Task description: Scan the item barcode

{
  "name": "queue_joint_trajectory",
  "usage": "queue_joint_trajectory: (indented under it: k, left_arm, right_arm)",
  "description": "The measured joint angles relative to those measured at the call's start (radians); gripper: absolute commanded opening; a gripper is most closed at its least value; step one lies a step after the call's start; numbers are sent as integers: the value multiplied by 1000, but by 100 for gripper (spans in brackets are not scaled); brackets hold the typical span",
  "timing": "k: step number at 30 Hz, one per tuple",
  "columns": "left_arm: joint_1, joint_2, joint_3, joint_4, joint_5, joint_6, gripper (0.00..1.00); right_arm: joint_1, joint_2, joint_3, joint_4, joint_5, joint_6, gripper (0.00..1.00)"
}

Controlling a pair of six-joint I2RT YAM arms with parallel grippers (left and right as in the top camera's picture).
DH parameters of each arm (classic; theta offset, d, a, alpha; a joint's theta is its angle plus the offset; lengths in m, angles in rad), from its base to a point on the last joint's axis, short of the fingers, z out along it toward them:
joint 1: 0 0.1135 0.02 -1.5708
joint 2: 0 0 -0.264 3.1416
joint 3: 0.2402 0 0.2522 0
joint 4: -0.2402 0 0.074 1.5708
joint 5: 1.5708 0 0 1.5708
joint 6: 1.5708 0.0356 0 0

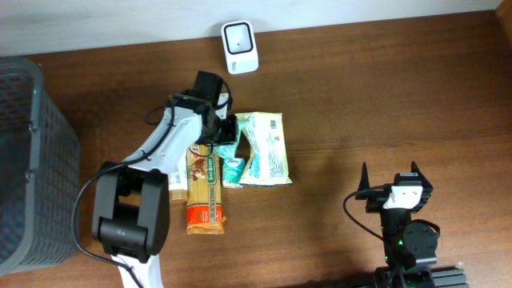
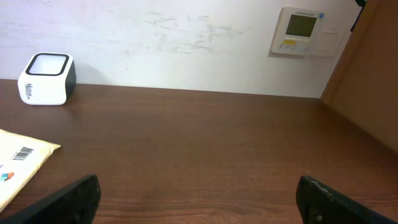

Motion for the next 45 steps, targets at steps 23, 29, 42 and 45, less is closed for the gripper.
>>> queue_joint_trajectory:
  k: [23,29,42,45]
  left_arm:
    - [343,-553,209,-230,-219,197,99]
    - [542,-565,208,-304,-203,334,99]
    - [549,-565,208,-311,-163,486,99]
    - [549,-565,208,-311,-161,487,99]
  right_arm:
    - [0,0,0,0,0,-1,98]
    - [0,0,0,0,0,0,98]
    - [0,0,0,0,0,0,99]
    - [0,0,0,4,0,-1,99]
